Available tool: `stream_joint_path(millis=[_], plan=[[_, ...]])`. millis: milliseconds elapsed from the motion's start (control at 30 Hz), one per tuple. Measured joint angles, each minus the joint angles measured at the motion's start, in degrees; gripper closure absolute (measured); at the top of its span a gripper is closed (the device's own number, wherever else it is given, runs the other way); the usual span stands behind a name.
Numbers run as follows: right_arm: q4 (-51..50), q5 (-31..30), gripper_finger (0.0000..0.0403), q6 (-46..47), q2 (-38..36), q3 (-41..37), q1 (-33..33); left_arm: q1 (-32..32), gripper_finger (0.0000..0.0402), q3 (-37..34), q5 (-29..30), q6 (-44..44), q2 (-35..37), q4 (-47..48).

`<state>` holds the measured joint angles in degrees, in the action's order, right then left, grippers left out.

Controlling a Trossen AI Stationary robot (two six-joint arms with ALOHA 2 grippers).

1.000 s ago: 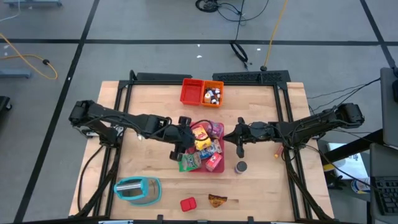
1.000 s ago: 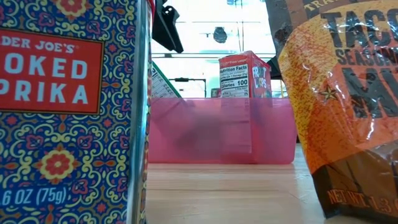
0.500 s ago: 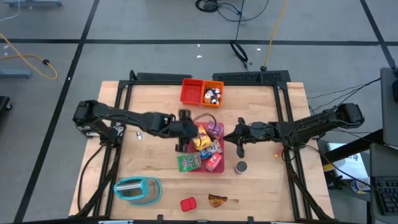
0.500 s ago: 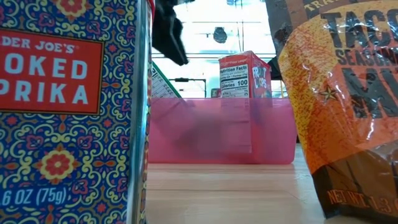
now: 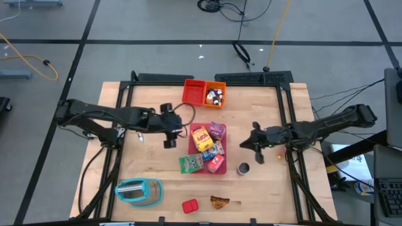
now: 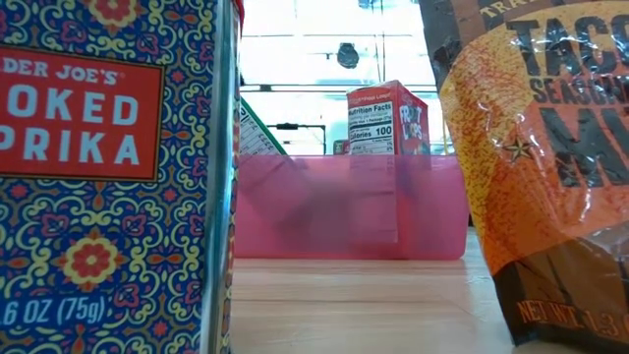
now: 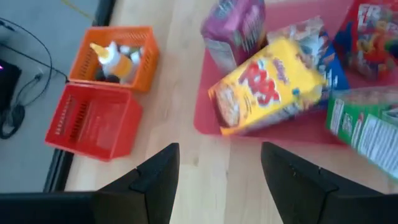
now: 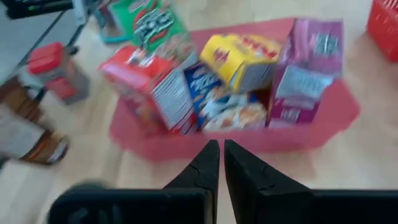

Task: Pick & Place Kitchen Items
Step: Put the large orange food coloring bottle into the orange basket

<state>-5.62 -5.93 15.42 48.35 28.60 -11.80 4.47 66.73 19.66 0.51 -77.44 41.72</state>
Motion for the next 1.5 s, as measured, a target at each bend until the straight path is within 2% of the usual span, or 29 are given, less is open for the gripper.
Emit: stream_joint_path(millis=[200, 333, 600, 833, 1233, 1367, 1500], plan=[[-12.56, 0.04, 0.0385, 3.98, -7.74, 0.02, -4.74, 0.0, 0.0174, -7.55, 0.46, -3.78, 5.98, -6.16], [-24.03, -0.01, 0.0385, 8.82, -9.58, 1.71, -5.52, 0.0, 0.0174, -12.09, 0.46, -4.7, 7.27, -10.69], [-51.62, 0.72, 0.0385, 17.02, -5.49, 10.41, -5.56, 0.0, 0.0174, -14.79, 0.4, -5.35, 7.14, -13.22], [-65.52, 9.33, 0.0385, 21.86, 0.23, 11.34, -5.56, 0.0, 0.0174, -14.66, 0.4, -5.33, 7.1, -16.84], [-65.69, 12.0, 0.0376, 18.84, 9.89, 11.28, -5.56, 0.0, 0.0174, -14.66, 0.4, -6.7, 7.1, -18.91], [-63.47, 10.65, 0.0348, 18.13, 12.91, 11.28, -5.56, 0.0, 0.0174, -14.66, 0.4, -6.71, 7.1, -18.91], [-63.47, 7.75, 0.03, 16.6, 15.36, 11.26, -5.56, 0.09, 0.0174, -14.66, -0.08, -6.72, 7.1, -18.89]])
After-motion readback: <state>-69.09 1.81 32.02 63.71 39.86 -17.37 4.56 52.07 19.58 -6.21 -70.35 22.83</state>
